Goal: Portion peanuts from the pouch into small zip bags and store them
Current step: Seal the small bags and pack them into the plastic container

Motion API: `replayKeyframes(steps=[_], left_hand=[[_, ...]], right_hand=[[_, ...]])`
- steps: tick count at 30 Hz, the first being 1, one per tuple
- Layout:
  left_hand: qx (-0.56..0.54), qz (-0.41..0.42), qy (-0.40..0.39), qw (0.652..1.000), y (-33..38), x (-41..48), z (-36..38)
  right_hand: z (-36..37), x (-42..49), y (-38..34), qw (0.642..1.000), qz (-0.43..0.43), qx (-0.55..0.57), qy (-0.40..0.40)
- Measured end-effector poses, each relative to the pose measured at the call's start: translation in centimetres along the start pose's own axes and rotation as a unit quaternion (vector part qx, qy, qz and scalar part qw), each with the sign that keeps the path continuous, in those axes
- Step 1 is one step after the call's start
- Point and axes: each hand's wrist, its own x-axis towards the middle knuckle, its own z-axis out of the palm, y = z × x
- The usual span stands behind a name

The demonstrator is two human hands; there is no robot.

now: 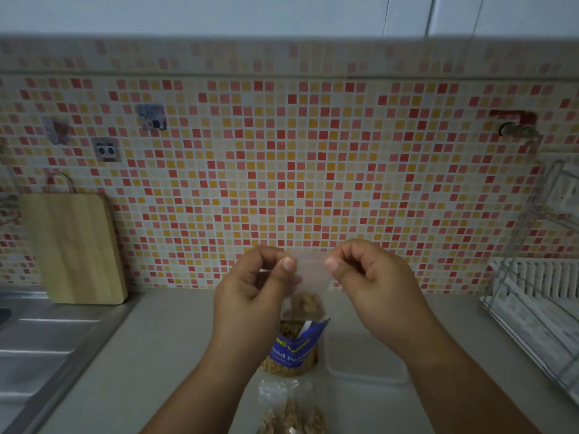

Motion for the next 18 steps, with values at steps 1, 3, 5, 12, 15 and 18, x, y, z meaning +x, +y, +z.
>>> replayKeyframes(steps=[1, 3, 5, 12, 15, 18], left_hand=[[0.018, 0.007, -0.001, 1.0, -0.2, -0.1, 0.1], [0.054, 0.021, 0.003, 0.998, -0.8, -0.5, 0.1], [0.075, 0.015, 0.001, 0.997, -1.8, -1.0, -0.1], [0.07, -0.257, 0.051, 0.963, -14.9, -2.9, -5.6], [0.116, -0.361, 0.057, 0.923, -21.0, -4.7, -8.3], [0.171, -0.401, 0.058, 0.898, -24.2, -5.8, -9.3]], right_hand=[[0.3, 0.0, 0.2, 0.999, 0.016, 0.044, -0.006], [1.2, -0.2, 0.6, 0.989, 0.047, 0.136, -0.024], [2.3, -0.5, 1.6, 0.972, 0.082, 0.218, -0.037], [10.0, -4.4, 12.2, 0.931, 0.303, 0.025, -0.204], [14.5, -6.2, 16.2, 0.91, 0.275, -0.18, -0.252], [17.0, -6.6, 17.5, 0.898, 0.26, -0.267, -0.235]])
